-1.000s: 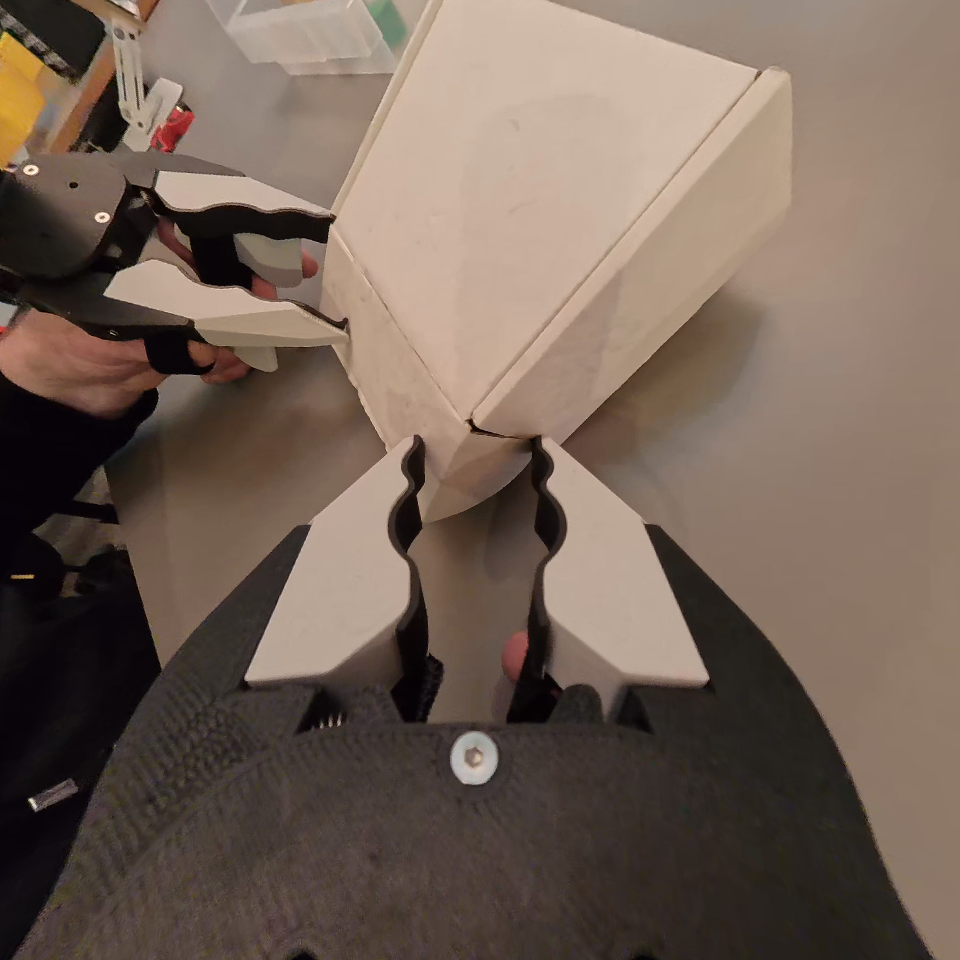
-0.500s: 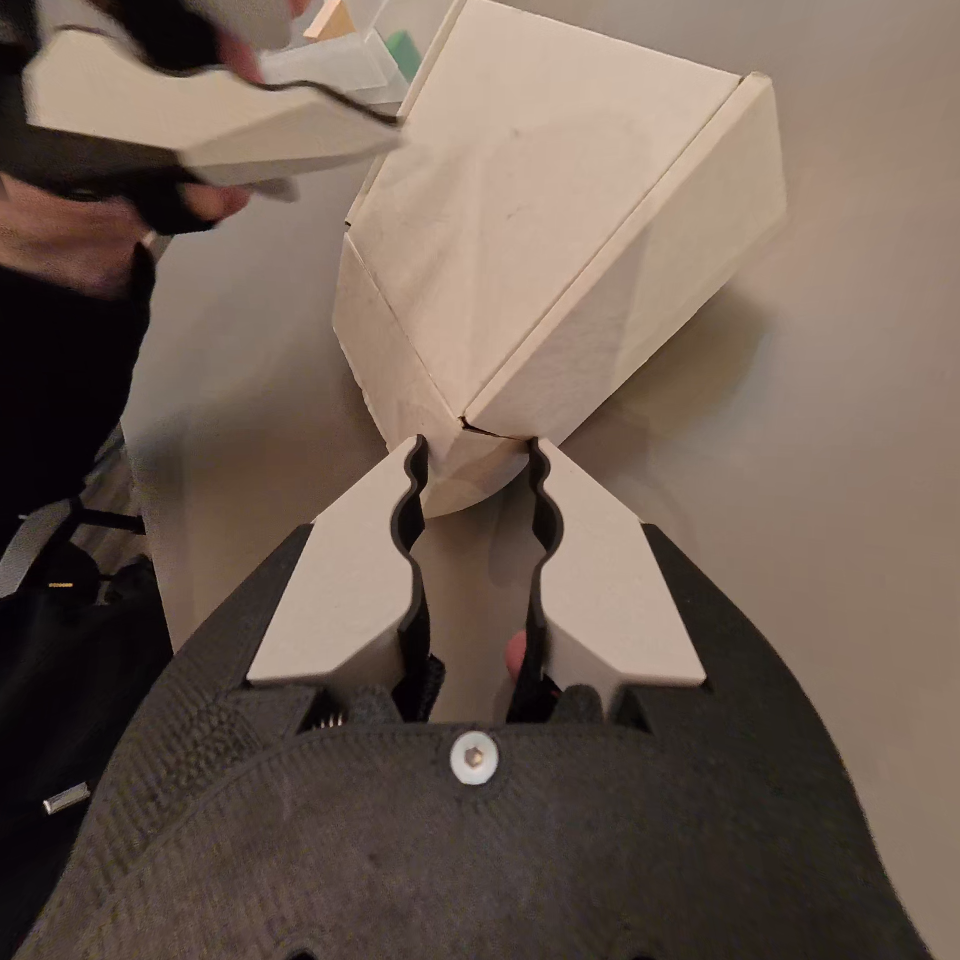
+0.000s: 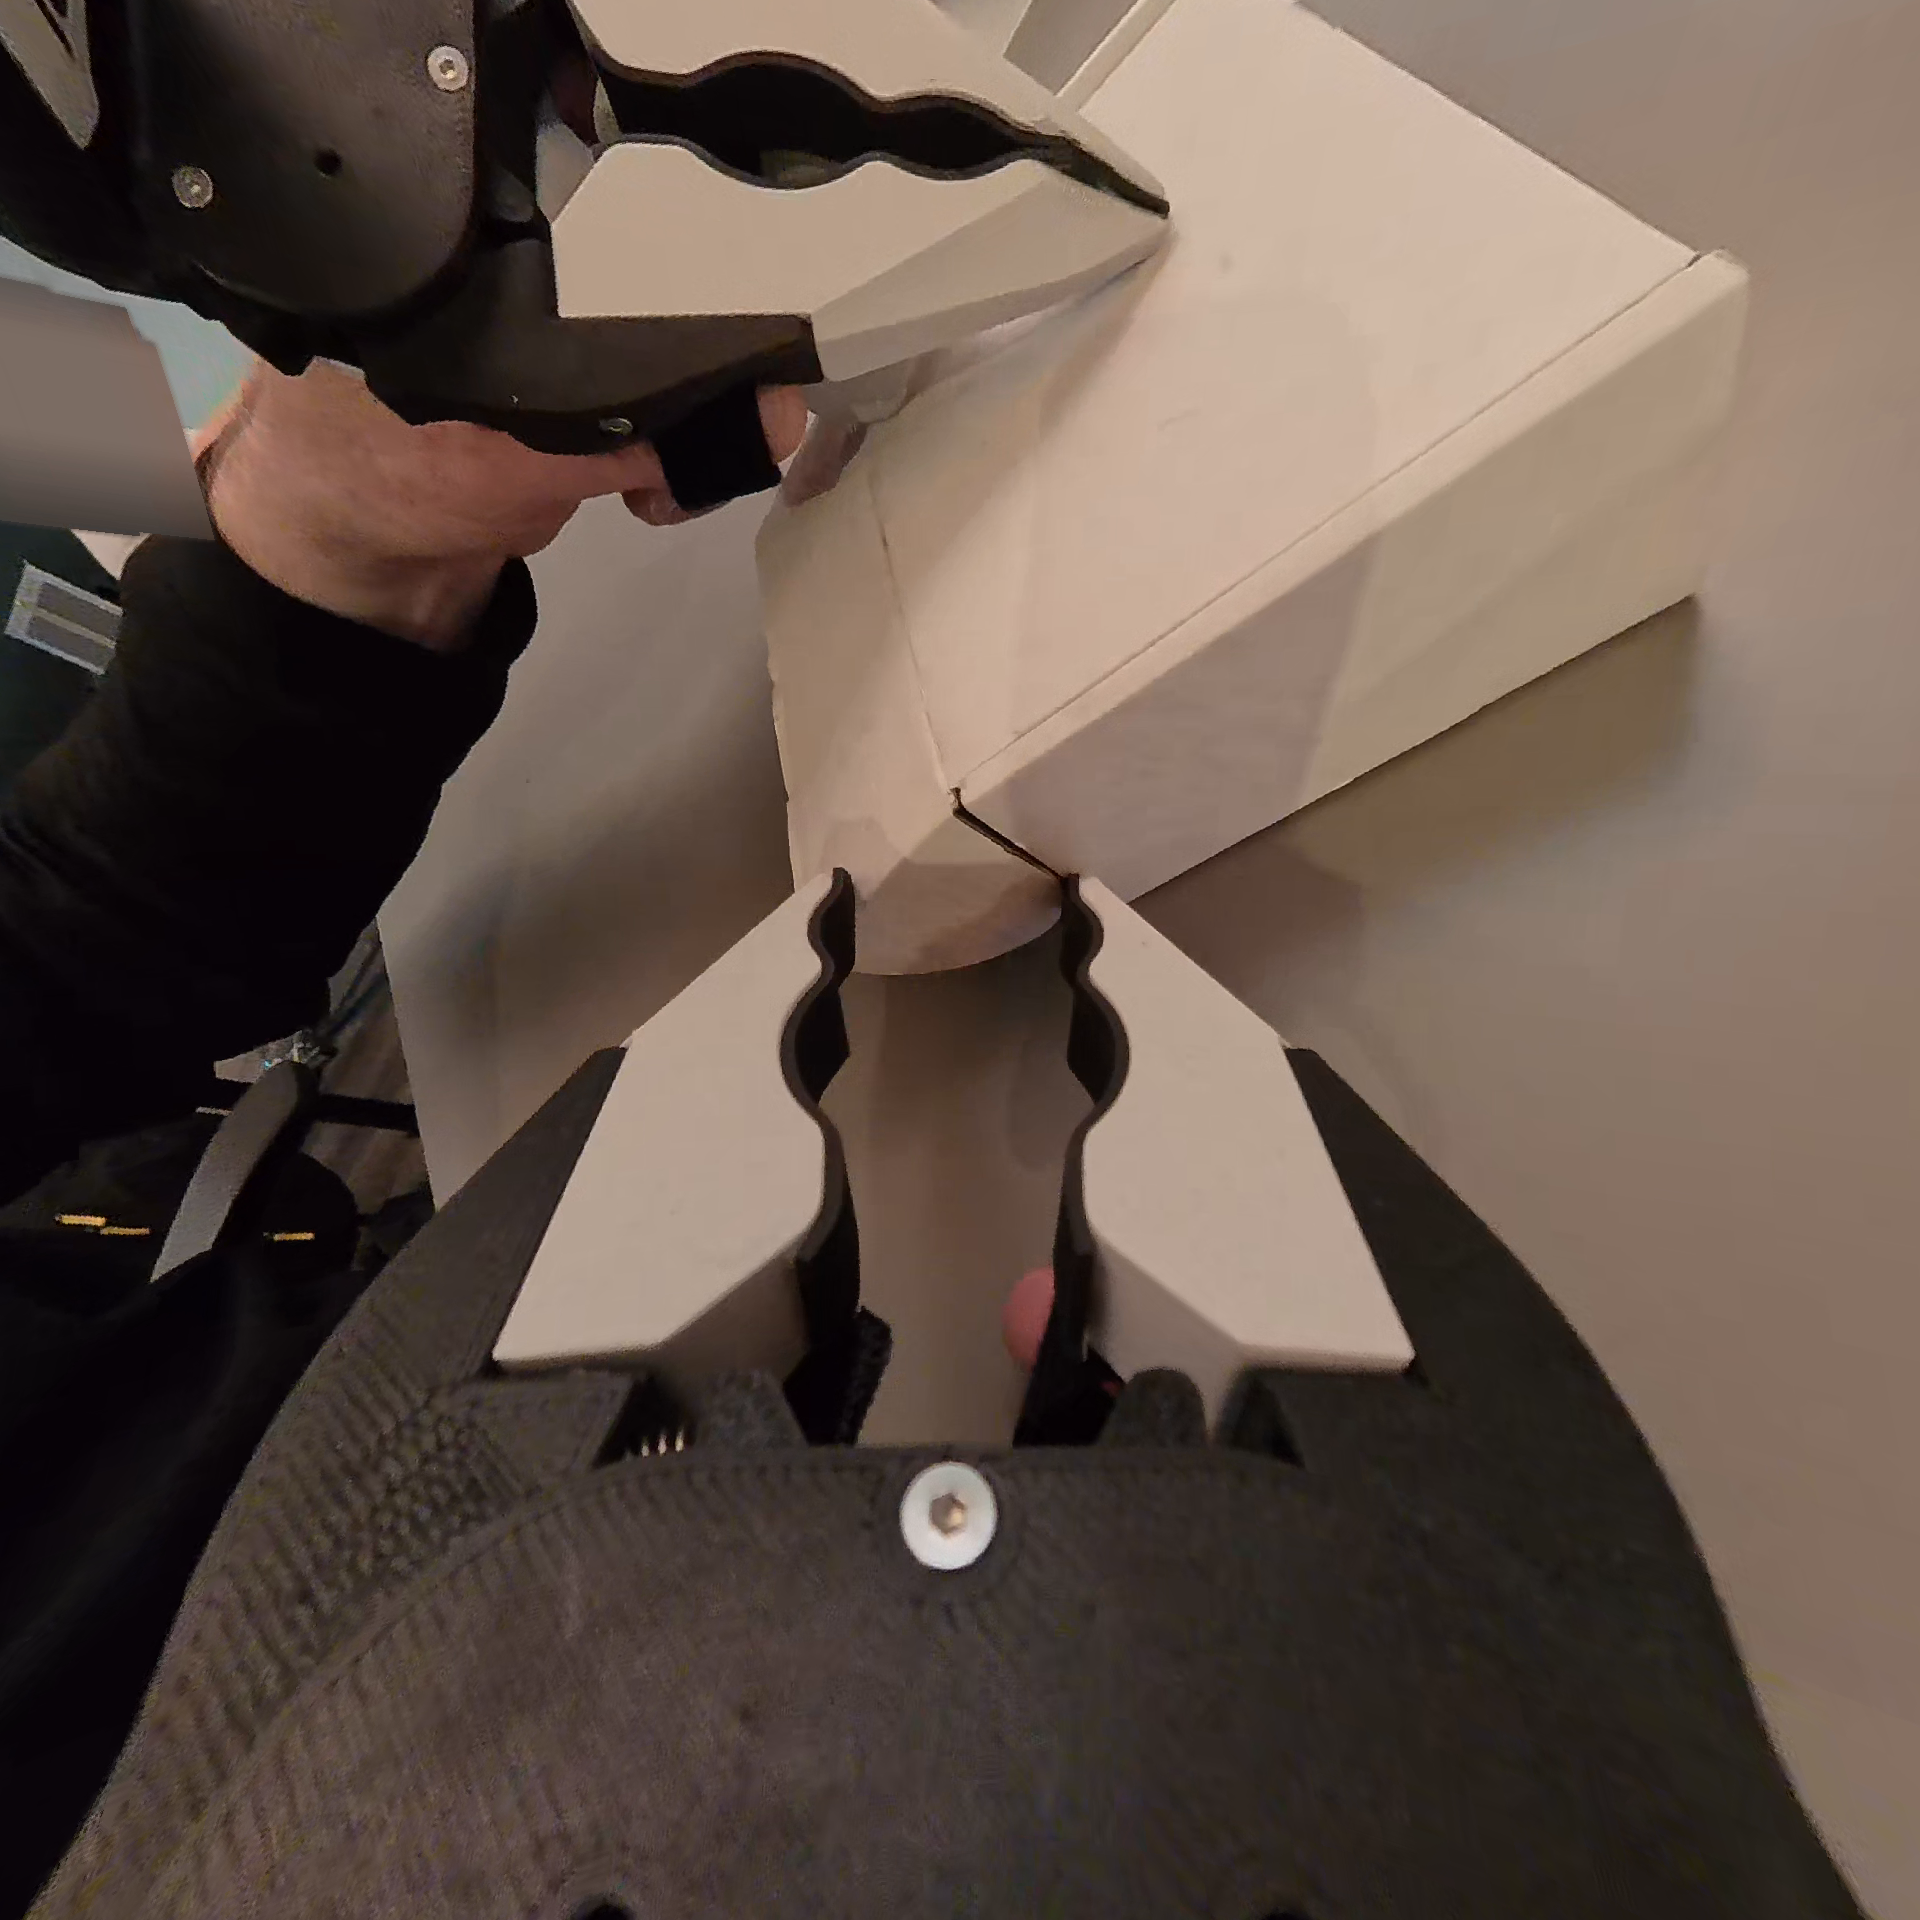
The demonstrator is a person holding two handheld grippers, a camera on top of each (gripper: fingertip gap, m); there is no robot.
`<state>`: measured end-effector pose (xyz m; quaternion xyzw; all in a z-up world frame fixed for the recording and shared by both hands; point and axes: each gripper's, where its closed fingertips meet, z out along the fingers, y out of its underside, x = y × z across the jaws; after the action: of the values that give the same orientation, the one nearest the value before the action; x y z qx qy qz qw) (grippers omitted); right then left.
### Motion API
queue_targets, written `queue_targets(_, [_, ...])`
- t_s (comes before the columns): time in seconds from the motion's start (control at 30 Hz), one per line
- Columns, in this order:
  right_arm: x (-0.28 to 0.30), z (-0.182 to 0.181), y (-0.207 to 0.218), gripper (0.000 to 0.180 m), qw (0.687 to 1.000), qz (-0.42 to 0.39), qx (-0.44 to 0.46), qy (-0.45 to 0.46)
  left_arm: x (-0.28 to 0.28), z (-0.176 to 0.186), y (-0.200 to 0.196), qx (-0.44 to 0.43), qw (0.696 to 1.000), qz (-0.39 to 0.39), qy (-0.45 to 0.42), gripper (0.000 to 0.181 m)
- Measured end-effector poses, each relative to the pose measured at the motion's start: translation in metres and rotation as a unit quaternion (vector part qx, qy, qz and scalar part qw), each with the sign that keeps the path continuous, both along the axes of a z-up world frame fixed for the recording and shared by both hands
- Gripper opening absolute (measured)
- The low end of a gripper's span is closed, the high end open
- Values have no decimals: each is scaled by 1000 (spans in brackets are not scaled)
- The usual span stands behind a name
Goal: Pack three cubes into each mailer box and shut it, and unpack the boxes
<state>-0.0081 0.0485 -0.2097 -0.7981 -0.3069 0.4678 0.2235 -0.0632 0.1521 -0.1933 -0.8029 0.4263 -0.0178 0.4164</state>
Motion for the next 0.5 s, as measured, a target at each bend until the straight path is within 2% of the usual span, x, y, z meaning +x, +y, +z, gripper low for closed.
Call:
queue_targets(0.3, [-6, 4, -4, 41, 998, -20, -43, 35, 0, -1, 1, -8, 1000, 6, -8, 0])
queue_targets(0.5, [-8, 4, -4, 41, 999, -8, -32, 29, 0, -1, 1, -5, 1000, 6, -6, 0])
